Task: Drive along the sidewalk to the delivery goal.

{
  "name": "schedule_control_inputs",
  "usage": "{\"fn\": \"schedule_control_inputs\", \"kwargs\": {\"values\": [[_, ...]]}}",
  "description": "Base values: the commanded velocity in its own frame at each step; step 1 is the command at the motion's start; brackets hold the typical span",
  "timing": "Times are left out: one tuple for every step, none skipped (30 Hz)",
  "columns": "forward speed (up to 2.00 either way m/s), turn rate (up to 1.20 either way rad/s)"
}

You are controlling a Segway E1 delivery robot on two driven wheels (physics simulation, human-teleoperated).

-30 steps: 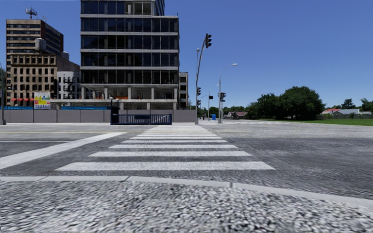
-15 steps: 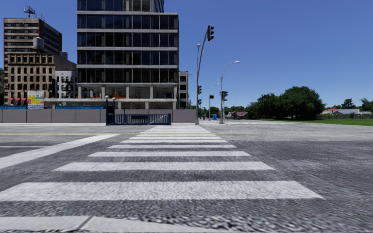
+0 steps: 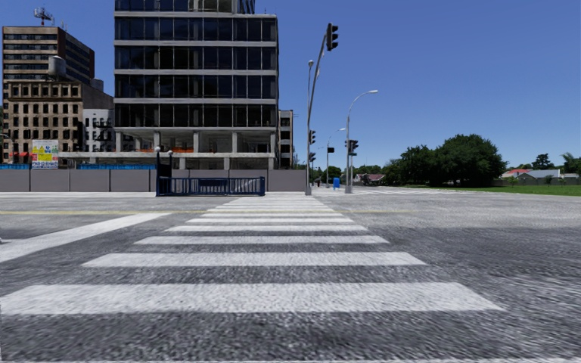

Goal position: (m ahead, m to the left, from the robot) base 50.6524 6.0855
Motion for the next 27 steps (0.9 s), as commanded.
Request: {"fn": "schedule_control_inputs", "kwargs": {"values": [[2.00,0.00],[2.00,0.00],[1.97,0.00],[1.97,0.00],[1.89,0.00],[1.81,0.00],[1.74,0.00],[1.74,0.00],[1.68,0.00],[1.65,0.00],[1.65,0.00],[1.60,0.00],[1.55,0.00],[1.45,0.00],[1.45,0.00],[1.39,0.00],[1.36,0.00],[1.33,0.00],[1.33,0.00],[1.31,0.00],[1.30,0.00],[1.30,0.00],[1.29,0.00],[1.27,0.00],[1.27,0.00],[1.27,0.00],[1.27,0.00]]}}
